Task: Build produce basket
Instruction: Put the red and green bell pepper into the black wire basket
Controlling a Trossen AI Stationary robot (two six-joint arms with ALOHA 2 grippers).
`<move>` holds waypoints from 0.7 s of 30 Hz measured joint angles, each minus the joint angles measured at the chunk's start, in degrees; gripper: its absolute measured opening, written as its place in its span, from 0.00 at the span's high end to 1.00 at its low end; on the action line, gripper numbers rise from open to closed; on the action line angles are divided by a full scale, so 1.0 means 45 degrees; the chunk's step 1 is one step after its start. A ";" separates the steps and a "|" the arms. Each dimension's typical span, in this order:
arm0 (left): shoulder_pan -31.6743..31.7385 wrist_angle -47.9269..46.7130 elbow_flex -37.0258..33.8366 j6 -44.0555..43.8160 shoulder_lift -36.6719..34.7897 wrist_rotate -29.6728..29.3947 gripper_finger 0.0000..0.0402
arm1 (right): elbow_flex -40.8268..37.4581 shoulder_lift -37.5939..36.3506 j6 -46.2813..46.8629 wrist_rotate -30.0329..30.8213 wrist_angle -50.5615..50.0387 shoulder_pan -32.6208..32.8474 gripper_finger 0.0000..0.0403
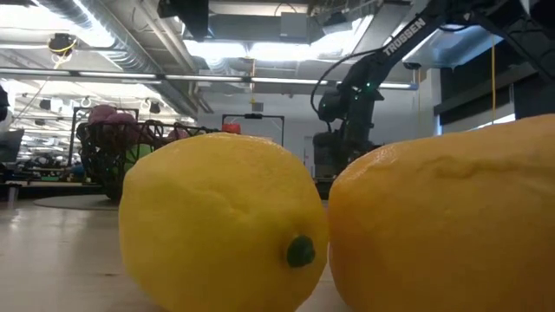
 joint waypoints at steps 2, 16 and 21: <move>-0.0119 0.0005 0.0001 -0.0030 0.0003 0.0004 0.78 | 0.0000 0.0267 0.0037 -0.0030 -0.0026 0.0005 0.46; -0.0386 0.0010 0.0004 -0.0062 0.0003 0.0002 0.78 | 0.0058 0.1563 0.0188 0.0011 -0.0081 0.0220 0.49; -0.0383 0.0010 0.0000 -0.0062 0.0003 0.0002 0.78 | 0.0045 0.1579 0.0330 0.0179 -0.0126 0.0210 0.62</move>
